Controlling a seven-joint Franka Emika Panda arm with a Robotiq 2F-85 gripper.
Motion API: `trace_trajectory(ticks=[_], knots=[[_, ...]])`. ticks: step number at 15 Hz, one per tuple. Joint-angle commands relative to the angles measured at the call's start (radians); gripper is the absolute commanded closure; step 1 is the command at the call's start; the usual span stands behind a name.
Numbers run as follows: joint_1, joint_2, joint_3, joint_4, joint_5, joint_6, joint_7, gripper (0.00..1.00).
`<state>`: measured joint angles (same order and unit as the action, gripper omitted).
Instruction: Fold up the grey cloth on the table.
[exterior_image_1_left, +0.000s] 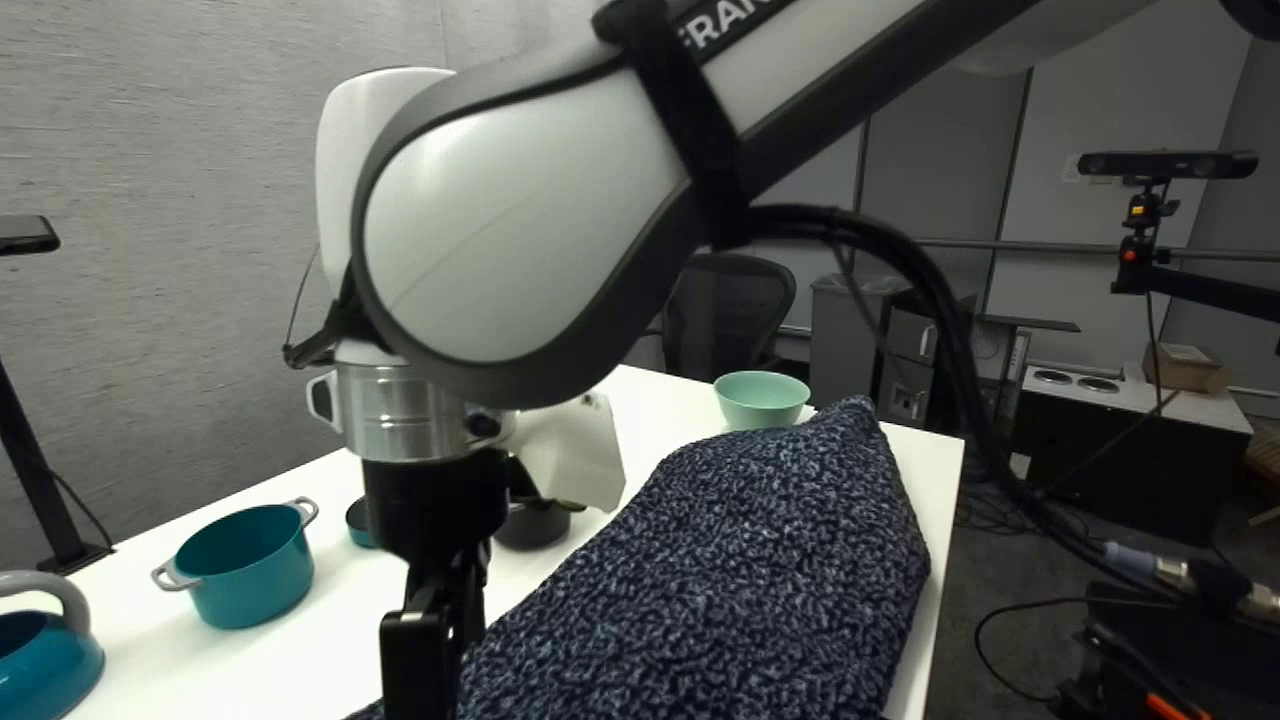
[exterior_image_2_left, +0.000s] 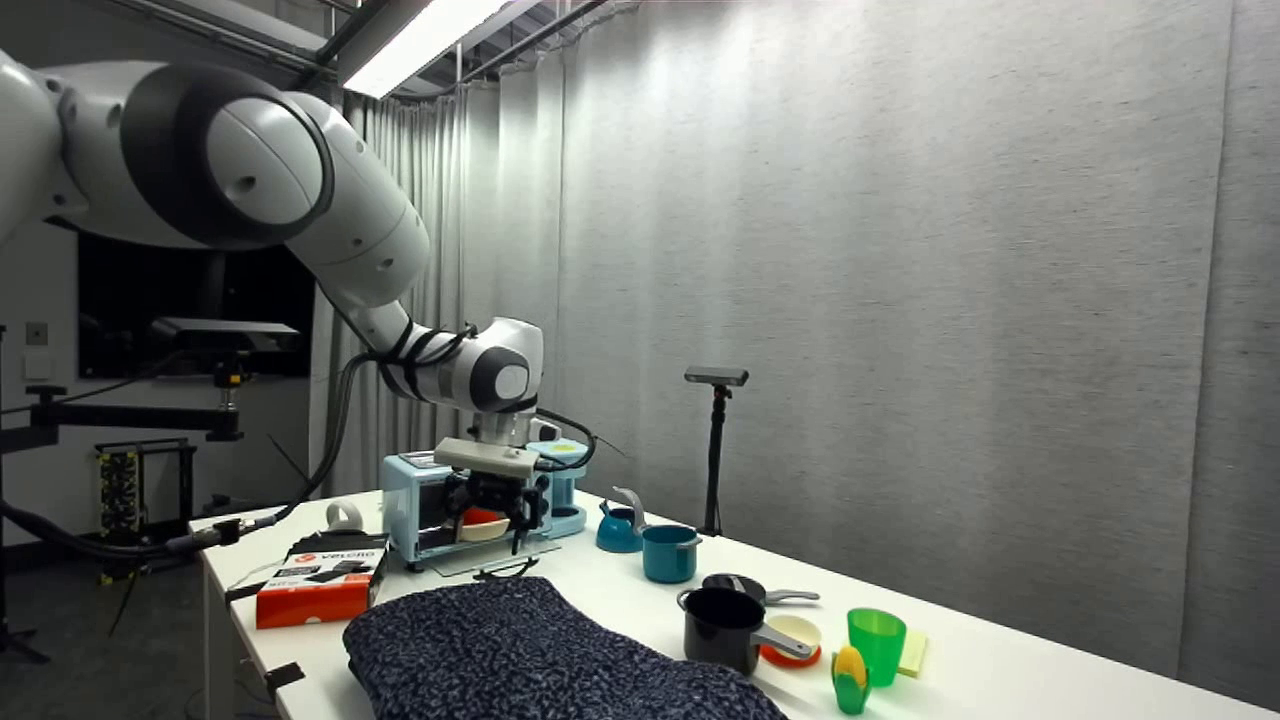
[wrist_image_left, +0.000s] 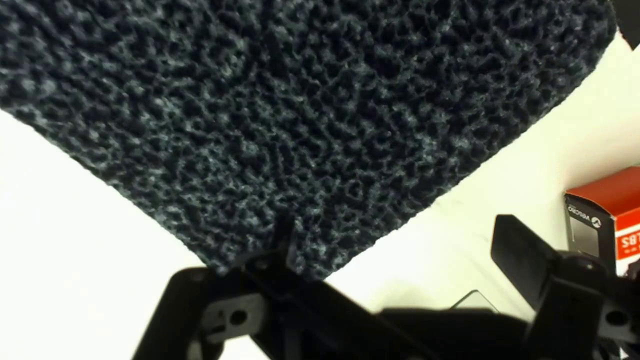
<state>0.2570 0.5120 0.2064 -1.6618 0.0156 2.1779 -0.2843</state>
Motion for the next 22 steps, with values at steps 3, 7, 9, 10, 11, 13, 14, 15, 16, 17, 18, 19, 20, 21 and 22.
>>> trace_trajectory(ticks=[3, 7, 9, 10, 11, 13, 14, 15, 16, 17, 18, 19, 20, 21, 22], knots=[[-0.002, 0.065, 0.037, 0.066, 0.003, -0.015, -0.012, 0.00], [-0.002, 0.085, 0.041, 0.098, 0.005, -0.026, -0.018, 0.00], [0.028, 0.067, -0.012, 0.078, -0.047, -0.009, 0.111, 0.00], [0.037, 0.074, -0.026, 0.078, -0.061, -0.007, 0.170, 0.00], [0.043, 0.078, -0.035, 0.079, -0.068, -0.004, 0.223, 0.00], [0.056, 0.091, -0.046, 0.083, -0.073, -0.004, 0.306, 0.00], [0.064, 0.101, -0.048, 0.086, -0.073, 0.006, 0.344, 0.00], [0.076, 0.115, -0.053, 0.100, -0.075, -0.002, 0.385, 0.00], [0.089, 0.130, -0.055, 0.113, -0.075, -0.014, 0.422, 0.00], [0.106, 0.140, -0.064, 0.122, -0.090, -0.024, 0.459, 0.00], [0.121, 0.153, -0.067, 0.133, -0.098, -0.044, 0.482, 0.00], [0.136, 0.164, -0.074, 0.139, -0.116, -0.048, 0.507, 0.00], [0.155, 0.174, -0.085, 0.148, -0.137, -0.060, 0.536, 0.00], [0.167, 0.185, -0.090, 0.152, -0.153, -0.059, 0.557, 0.00], [0.182, 0.197, -0.098, 0.161, -0.172, -0.064, 0.578, 0.00]])
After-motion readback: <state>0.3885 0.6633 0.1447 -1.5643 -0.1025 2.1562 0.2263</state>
